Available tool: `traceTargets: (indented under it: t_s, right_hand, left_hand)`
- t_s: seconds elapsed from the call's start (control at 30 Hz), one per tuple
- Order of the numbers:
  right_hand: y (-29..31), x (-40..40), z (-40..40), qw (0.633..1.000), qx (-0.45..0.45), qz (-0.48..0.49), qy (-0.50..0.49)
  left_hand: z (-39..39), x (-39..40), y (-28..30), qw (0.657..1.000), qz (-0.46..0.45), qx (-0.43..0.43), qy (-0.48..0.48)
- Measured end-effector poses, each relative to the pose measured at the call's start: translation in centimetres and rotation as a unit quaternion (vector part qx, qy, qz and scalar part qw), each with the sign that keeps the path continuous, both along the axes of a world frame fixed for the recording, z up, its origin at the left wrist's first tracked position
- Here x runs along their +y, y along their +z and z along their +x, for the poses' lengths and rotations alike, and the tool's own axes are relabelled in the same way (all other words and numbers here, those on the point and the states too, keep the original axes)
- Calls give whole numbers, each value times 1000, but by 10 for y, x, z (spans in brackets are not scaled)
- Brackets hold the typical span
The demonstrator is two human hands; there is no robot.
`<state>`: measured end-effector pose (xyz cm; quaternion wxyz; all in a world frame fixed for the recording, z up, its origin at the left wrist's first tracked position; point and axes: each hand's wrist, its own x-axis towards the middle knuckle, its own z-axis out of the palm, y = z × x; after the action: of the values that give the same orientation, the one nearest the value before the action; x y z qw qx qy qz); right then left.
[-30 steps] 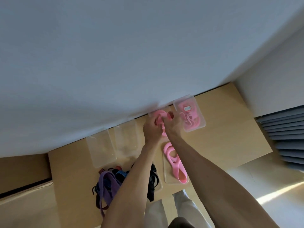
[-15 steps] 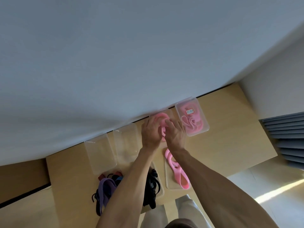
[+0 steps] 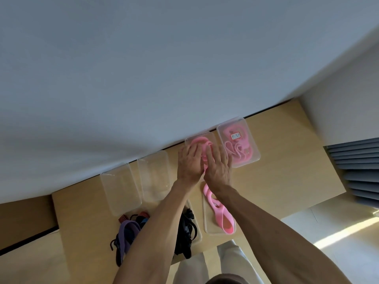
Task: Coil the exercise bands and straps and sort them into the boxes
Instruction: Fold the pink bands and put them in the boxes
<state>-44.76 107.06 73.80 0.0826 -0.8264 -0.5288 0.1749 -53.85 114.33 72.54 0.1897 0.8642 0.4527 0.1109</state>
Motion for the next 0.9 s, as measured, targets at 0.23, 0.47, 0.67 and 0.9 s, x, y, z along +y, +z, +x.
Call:
traceTargets:
  t_s: [0.23, 0.47, 0.67, 0.9]
  right_hand:
    - [-6, -1, 10, 993, 16, 120, 8]
    - [-9, -7, 7, 999, -4, -22, 40]
    - [1, 0, 3, 998, -39, 49, 22]
    - [5, 0, 7, 997, -20, 69, 12]
  left_hand:
    - [-7, -4, 2, 998, 23, -54, 10]
    - [-9, -16, -10, 999, 31, 39, -11]
    - [-3, -15, -6, 998, 60, 13, -6]
    - [-14, -18, 2, 999, 54, -1, -2]
